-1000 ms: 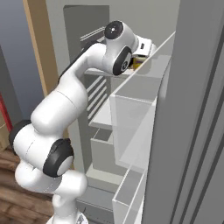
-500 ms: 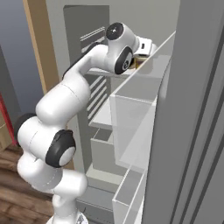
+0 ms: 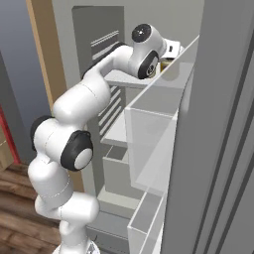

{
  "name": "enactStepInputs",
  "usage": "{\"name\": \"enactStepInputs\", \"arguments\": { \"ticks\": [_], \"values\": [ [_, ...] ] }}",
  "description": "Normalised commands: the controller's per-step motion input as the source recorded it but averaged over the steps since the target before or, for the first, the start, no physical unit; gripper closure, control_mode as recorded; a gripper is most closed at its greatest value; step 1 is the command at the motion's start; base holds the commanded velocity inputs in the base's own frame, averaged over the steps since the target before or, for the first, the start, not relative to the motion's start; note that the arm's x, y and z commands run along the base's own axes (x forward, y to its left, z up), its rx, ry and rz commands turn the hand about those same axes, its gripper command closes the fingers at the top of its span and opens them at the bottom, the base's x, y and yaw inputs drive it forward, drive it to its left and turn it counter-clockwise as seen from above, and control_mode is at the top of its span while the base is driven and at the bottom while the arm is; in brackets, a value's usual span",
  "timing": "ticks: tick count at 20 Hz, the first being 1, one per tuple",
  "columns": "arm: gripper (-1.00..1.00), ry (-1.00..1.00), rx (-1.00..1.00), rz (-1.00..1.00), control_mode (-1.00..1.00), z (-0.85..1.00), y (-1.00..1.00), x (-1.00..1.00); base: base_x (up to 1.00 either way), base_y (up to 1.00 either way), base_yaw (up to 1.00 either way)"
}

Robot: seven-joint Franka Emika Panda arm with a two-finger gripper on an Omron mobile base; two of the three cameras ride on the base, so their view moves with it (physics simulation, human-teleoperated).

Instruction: Place the mayonnaise and mayonnaise from the counter to the top shelf of the fridge. If the existing items in the fridge are on the top shelf, move them to other shelves.

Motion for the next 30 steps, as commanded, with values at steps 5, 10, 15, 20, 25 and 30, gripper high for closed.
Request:
{"name": "enactStepInputs", "arguments": {
  "ticks": [5,10,15,20,25,30],
  "values": [
    [-1.00,0.00,-0.01,0.00,-1.00,-0.22,0.00,0.07,0.00,0.00,0.00],
    [-1.00,0.00,0.00,0.00,-1.00,-0.01,0.00,0.03,0.00,0.00,0.00],
    [-1.00,-0.02,0.00,0.00,-1.00,0.00,0.00,0.00,0.00,0.00,0.00],
    [-1.00,-0.13,0.00,0.00,-1.00,0.00,0.00,-0.26,0.00,0.00,0.00],
    [-1.00,-0.27,0.00,0.00,-1.00,0.00,0.09,-1.00,0.00,0.00,0.00],
    [-1.00,-0.18,0.00,-0.03,-1.00,0.15,0.44,-1.00,0.00,0.00,0.00]
  ]
}}
